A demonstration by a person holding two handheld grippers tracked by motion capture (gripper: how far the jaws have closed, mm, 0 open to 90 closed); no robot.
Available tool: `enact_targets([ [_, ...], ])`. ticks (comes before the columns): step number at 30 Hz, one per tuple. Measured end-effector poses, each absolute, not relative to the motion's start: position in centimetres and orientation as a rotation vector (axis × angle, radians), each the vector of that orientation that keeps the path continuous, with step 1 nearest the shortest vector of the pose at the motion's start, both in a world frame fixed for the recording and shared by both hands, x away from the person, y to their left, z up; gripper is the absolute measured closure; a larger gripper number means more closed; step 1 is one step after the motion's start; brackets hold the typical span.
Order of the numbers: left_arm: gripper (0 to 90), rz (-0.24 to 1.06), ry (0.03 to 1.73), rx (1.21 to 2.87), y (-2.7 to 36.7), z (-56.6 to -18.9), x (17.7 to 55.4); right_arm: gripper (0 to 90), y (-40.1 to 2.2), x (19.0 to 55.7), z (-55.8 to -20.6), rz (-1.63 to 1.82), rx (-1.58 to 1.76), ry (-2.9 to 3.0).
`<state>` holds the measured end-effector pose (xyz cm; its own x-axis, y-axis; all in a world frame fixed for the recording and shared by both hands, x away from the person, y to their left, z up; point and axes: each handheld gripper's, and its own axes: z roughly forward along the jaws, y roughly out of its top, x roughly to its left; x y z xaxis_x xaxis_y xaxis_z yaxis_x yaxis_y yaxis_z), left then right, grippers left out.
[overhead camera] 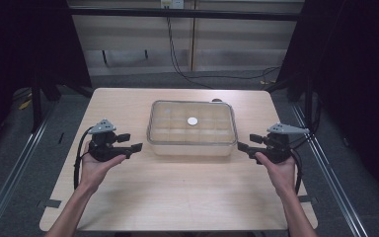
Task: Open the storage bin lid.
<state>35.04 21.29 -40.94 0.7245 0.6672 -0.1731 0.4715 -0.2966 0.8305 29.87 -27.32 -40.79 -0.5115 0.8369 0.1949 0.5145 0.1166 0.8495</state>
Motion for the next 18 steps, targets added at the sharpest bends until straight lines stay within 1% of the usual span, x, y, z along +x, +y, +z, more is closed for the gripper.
enact_targets([
  [4, 32.7, 0.237, 0.897, 1.934, 20.8, -40.5, 36.6, 30.1, -27.1, 31.2, -40.5, 1.327, 1.306, 2.07],
  [6, 31.4, 0.219, 0.91, 1.909, 20.4, -40.3, 37.5, 26.8, -27.0, 32.0, -40.3, 1.3, 1.302, 2.072],
  [9, 32.7, 0.265, 0.908, 1.937, 19.7, -39.9, 38.2, 26.0, -27.1, 33.4, -39.8, 1.312, 1.314, 2.073],
  [12, 32.6, 0.291, 0.91, 1.951, 19.5, -39.4, 38.9, 22.1, -26.9, 34.6, -39.5, 1.28, 1.324, 2.095],
  [15, 30.5, 0.294, 0.922, 1.934, 19.3, -39.7, 39.6, 21.5, -26.9, 35.5, -39.9, 1.292, 1.346, 2.097],
  [18, 29.2, 0.271, 0.929, 1.961, 18.6, -40.8, 40.0, 20.7, -26.6, 35.9, -40.8, 1.255, 1.378, 2.107],
])
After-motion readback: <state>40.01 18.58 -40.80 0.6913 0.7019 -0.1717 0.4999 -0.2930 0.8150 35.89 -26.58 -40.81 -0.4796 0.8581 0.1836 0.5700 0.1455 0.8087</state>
